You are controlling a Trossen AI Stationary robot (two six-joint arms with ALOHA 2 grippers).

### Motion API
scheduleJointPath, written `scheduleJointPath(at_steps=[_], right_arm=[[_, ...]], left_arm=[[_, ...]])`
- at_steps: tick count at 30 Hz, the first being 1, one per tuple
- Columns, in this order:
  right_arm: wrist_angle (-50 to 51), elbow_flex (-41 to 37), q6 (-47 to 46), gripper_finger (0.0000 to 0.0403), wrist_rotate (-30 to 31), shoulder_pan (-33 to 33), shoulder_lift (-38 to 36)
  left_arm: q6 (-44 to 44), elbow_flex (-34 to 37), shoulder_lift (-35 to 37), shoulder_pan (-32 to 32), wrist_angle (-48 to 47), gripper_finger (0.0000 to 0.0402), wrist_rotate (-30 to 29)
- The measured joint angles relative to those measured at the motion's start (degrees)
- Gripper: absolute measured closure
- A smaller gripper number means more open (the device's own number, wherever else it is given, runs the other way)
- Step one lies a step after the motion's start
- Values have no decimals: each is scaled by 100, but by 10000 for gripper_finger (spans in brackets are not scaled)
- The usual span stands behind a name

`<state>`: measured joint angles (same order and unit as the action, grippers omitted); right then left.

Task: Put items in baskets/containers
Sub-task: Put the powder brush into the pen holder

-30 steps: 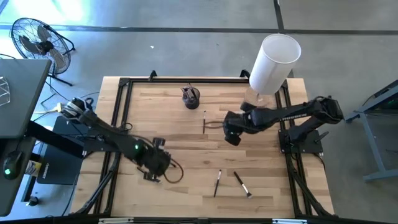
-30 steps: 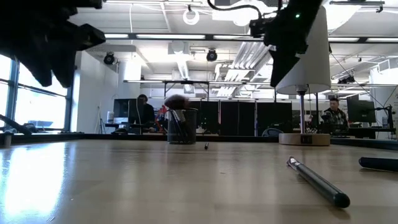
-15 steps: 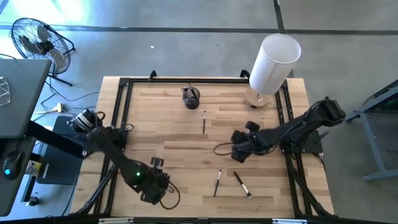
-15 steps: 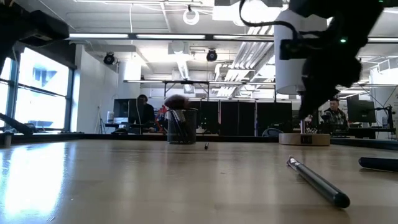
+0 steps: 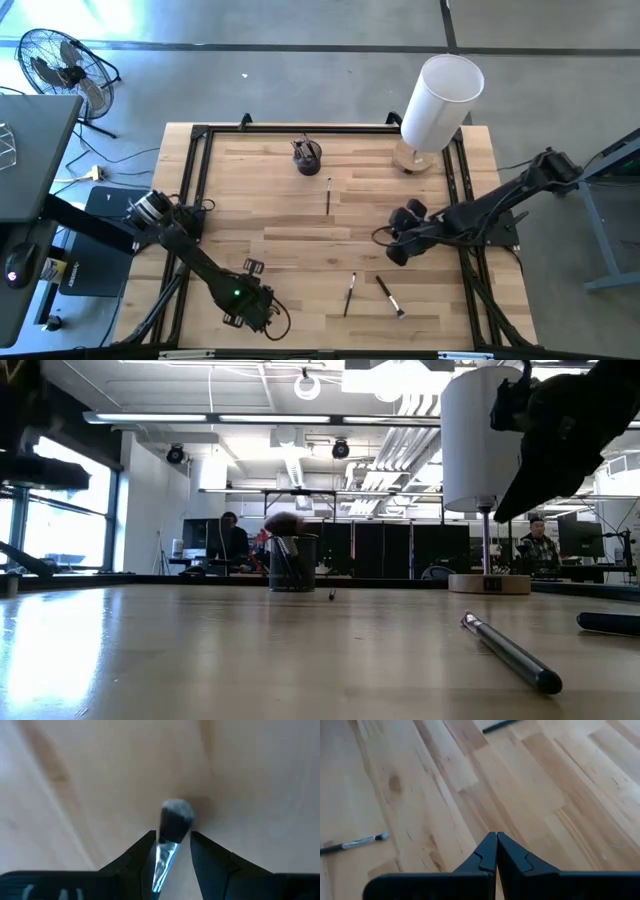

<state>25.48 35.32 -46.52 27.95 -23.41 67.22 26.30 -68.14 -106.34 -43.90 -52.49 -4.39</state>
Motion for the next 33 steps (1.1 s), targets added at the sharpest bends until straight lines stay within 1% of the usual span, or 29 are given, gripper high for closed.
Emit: scheduleJointPath(at_steps=[6, 9, 11, 12, 13, 16, 19, 23, 24, 27, 28, 30, 33], right_arm=[[21, -141, 39, 402, 223, 4, -532], [107, -148, 137, 400, 309, 4, -636], [129, -148, 202, 399, 317, 4, -660], [131, -148, 234, 399, 317, 4, -660], [130, -148, 291, 400, 318, 4, -660], [133, -148, 326, 402, 317, 4, -660], [122, -148, 347, 399, 304, 4, -658], [38, -148, 347, 401, 273, 4, -658], [9, -148, 343, 401, 252, 4, -658], [-19, -148, 278, 400, 184, 4, -658], [-20, -148, 218, 399, 173, 4, -658], [-20, -148, 151, 399, 149, 3, -658], [-17, -148, 70, 401, 127, 2, -658]], left_arm=[[95, -17, -140, 11, 43, 290, 9], [90, -2, -142, 191, 217, 322, 281], [100, -8, -142, 337, 293, 363, 424], [114, -46, -140, 406, 515, 380, 446], [173, -98, -146, 481, 637, 388, 426], [440, -184, -161, 776, 588, 385, 381], [293, -396, -193, 1201, 741, 396, 344], [-262, -797, -126, 1911, 749, 397, -236], [-502, -920, -72, 2121, 760, 398, -339], [-1360, -1256, 84, 2777, 1227, 399, -474], [-1675, -1349, 150, 3029, 1350, 399, -486], [-2216, -1484, 257, 3520, 2046, 400, -321], [-2780, -1352, 624, 4244, 3012, 400, 65]])
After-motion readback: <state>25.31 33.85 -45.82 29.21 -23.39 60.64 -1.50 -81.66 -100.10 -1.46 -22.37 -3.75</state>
